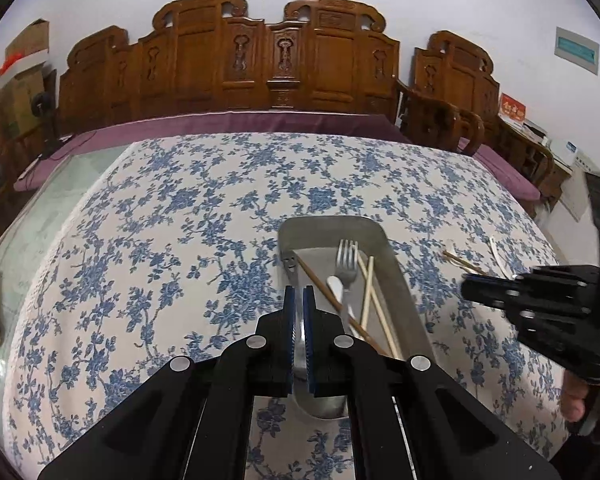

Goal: Organize utensils
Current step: 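Release the fork in the tray and move the right gripper to the pile, then grasp the white plastic spoon with the right gripper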

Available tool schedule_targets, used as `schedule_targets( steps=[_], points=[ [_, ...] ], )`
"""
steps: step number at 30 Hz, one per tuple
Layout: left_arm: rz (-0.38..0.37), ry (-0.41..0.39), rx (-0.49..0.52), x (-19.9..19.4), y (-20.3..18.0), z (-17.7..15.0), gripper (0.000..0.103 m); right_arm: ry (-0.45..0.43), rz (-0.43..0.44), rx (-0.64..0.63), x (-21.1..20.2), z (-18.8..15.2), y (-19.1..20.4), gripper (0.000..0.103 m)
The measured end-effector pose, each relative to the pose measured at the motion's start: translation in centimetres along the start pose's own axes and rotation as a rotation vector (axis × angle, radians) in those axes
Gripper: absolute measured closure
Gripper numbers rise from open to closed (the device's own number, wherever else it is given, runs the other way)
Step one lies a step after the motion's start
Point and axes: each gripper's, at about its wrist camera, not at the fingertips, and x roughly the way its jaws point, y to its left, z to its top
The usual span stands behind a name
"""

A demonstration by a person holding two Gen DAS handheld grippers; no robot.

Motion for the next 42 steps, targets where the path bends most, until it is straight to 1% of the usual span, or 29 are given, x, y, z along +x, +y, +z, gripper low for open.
schedule_targets(
  steps=[7,9,11,12,13,14,15,17,19,22,26,30,32,34,38,39,40,42],
  points=[
    [-0.029,-0.009,0.041,-0.8,-2.3,-0.4,0.1,-0.037,-0.073,0.034,-4.8,-3.1,-1.1,0.099],
    [-0.044,-0.008,0.051,-1.1,-3.0,-0.5,0.099,-0.033,-0.1,0.039,-5.6,-3.7,-1.9,0.096],
    [-0.054,-0.011,0.065,-1.4,-3.9,-0.8,0.088,-0.036,-0.127,0.047,-6.6,-4.5,-3.0,0.084],
    [-0.056,-0.014,0.073,-1.5,-4.3,-0.9,0.077,-0.037,-0.141,0.058,-7.2,-5.1,-3.8,0.083],
    [-0.06,-0.016,0.08,-1.6,-4.7,-1.0,0.073,-0.036,-0.151,0.067,-7.6,-5.4,-4.3,0.082],
    [-0.065,-0.014,0.089,-1.8,-5.2,-1.2,0.073,-0.033,-0.163,0.077,-8.0,-5.9,-4.9,0.081],
    [-0.07,-0.009,0.094,-1.8,-5.6,-1.4,0.07,-0.028,-0.177,0.09,-8.6,-6.5,-5.7,0.081],
    [-0.082,0.002,0.1,-2.0,-6.3,-1.7,0.065,-0.02,-0.197,0.102,-9.2,-7.3,-6.5,0.076],
    [-0.088,0.011,0.105,-2.2,-6.9,-1.8,0.057,-0.013,-0.214,0.113,-9.9,-7.9,-7.5,0.073],
    [-0.104,0.031,0.11,-2.6,-8.3,-1.9,0.055,-0.01,-0.231,0.132,-10.5,-8.7,-8.7,0.068],
    [-0.112,0.062,0.115,-3.0,-9.9,-2.4,0.055,0.002,-0.246,0.141,-10.9,-9.1,-9.9,0.066],
    [-0.106,0.1,0.129,-3.5,-11.5,-2.8,0.055,-0.003,-0.234,0.153,-11.6,-8.9,-10.7,0.064],
    [-0.1,0.115,0.142,-3.7,-12.3,-2.7,0.055,-0.01,-0.221,0.159,-12.0,-8.7,-11.1,0.061],
    [-0.094,0.131,0.153,-3.9,-13.1,-2.0,0.055,-0.013,-0.206,0.168,-12.1,-8.3,-11.8,0.058],
    [-0.086,0.133,0.17,-3.8,-14.9,-0.3,0.054,-0.011,-0.186,0.173,-12.0,-7.4,-13.3,0.057],
    [-0.082,0.133,0.179,-3.6,-15.5,0.3,0.053,-0.009,-0.174,0.182,-11.9,-7.2,-14.0,0.056],
    [-0.081,0.132,0.184,-3.4,-16.0,0.7,0.048,-0.008,-0.166,0.187,-11.7,-7.1,-14.5,0.056],
    [-0.082,0.132,0.186,-2.7,-16.9,1.4,0.046,0.006,-0.152,0.191,-11.1,-7.0,-15.6,0.056]
  ],
)
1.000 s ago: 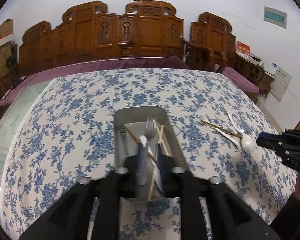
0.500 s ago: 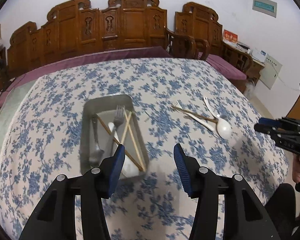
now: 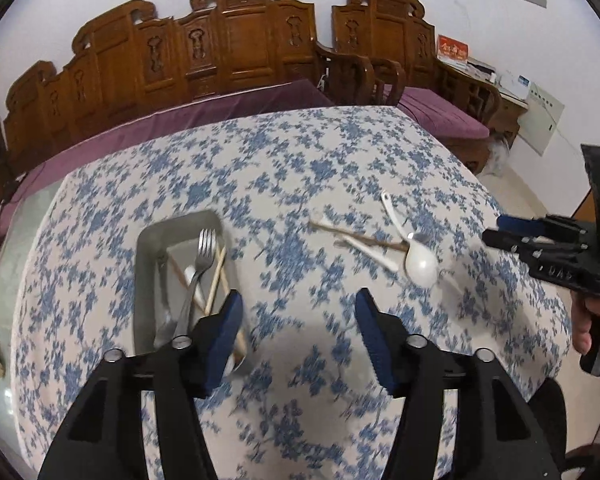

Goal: Organize utensils
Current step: 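Grasp the white plastic spoon with the right gripper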

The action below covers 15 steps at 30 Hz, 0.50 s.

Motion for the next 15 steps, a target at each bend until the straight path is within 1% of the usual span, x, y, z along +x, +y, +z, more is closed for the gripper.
schedule_targets(
  steps=[5,8,13,15],
  points=[
    [-0.001,0.034,-0.002,3.5,-1.9,1.7,0.046,0.041,0.029,-0.003,2.5,0.0,-1.8,0.056],
    [-0.004,0.065,0.0,5.8,-3.0,2.0,0.046,0.066,0.072,-0.004,4.6,-0.1,-2.4,0.056],
    [-0.02,0.13,0.0,9.9,-4.3,1.8,0.045,0.131,0.11,0.003,8.7,-0.2,-2.9,0.056],
    [-0.027,0.151,-0.007,11.2,-4.5,1.8,0.045,0.147,0.113,0.0,10.0,-0.2,-3.0,0.056]
  ],
)
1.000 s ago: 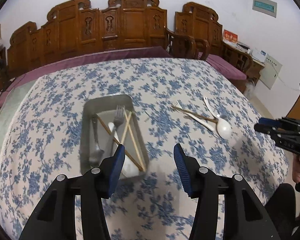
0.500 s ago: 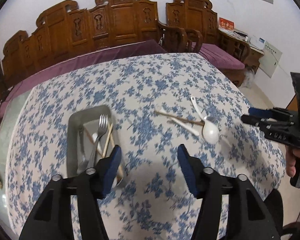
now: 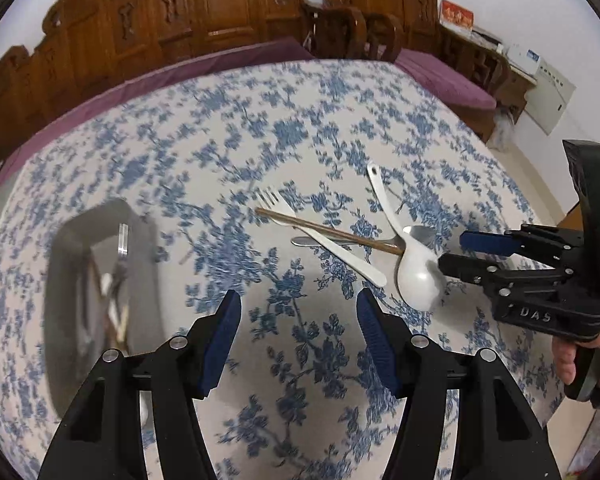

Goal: Organize utensils
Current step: 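Grasp the white plastic spoon with the right gripper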

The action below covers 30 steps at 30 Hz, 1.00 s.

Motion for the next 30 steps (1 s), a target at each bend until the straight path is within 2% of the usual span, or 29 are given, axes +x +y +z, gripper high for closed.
schedule_targets(
  steps=[10,12,18,25,28,30],
  points=[
    [-0.054,0.06,0.012,4.8,0.4,1.2,0.046,0.023,0.08,0.065,2.4,0.5,-0.6,0.055],
    [-0.064,0.061,0.015,5.3,0.4,1.4,0.046,0.053,0.103,0.087,2.8,0.3,-0.5,0.055],
    [-0.093,0.058,0.006,5.7,0.6,1.4,0.046,0.079,0.096,0.088,2.6,0.4,0.0,0.061],
    [-0.123,0.067,0.01,6.0,0.3,1.3,0.046,0.062,0.118,0.084,0.8,0.4,0.8,0.08],
    [-0.142,0.073,0.015,6.2,-0.3,1.5,0.046,0.068,0.126,0.089,0.2,0.1,0.8,0.095],
    [-0.151,0.07,0.017,6.3,-0.7,1.7,0.046,0.072,0.129,0.089,-0.1,-0.1,0.8,0.096]
  ],
)
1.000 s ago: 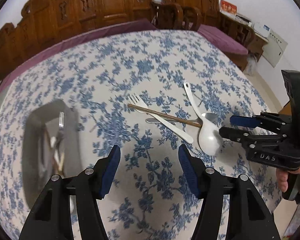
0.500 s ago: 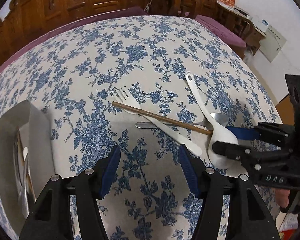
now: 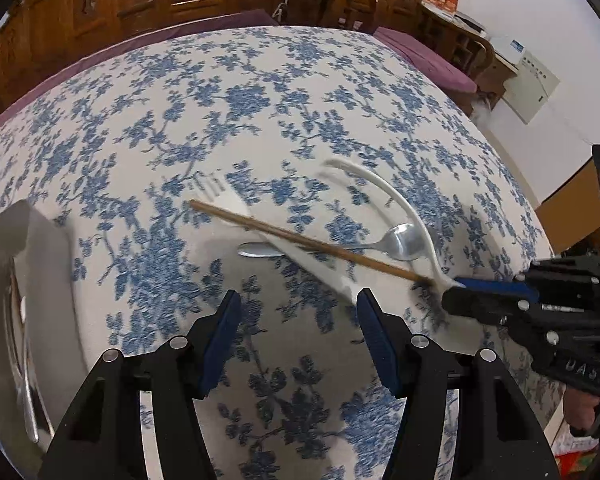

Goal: Organize utensils
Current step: 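Grasp the white plastic spoon with the right gripper, then grasp a metal fork with the left gripper while the right gripper holds the white spoon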

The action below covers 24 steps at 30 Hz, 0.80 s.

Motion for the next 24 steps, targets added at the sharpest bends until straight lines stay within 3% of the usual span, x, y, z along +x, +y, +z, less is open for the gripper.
schedule_targets(
  steps=[5,12,17,19,24],
  points=[
    [0.0,0.014,-0.031,1.4,-0.7,0.8,0.046,-0.019,-0.01,0.02,-1.1,-0.4,-0.6,0.096],
    [0.13,0.037,-0.065,3.3,-0.6,1.7,0.048,-0.03,-0.019,0.049,-1.8,-1.1,-1.9,0.096],
    [0.193,0.068,-0.058,2.8,0.5,0.8,0.06,-0.038,-0.022,0.052,-2.1,-1.4,-2.0,0.096],
    [0.214,0.068,-0.078,2.1,2.0,-0.1,0.07,-0.045,-0.017,0.047,-2.1,-1.4,-1.7,0.096],
    [0.213,0.056,-0.084,1.1,3.7,-1.4,0.088,-0.055,0.001,0.052,-1.8,-1.8,-0.9,0.096]
  ],
)
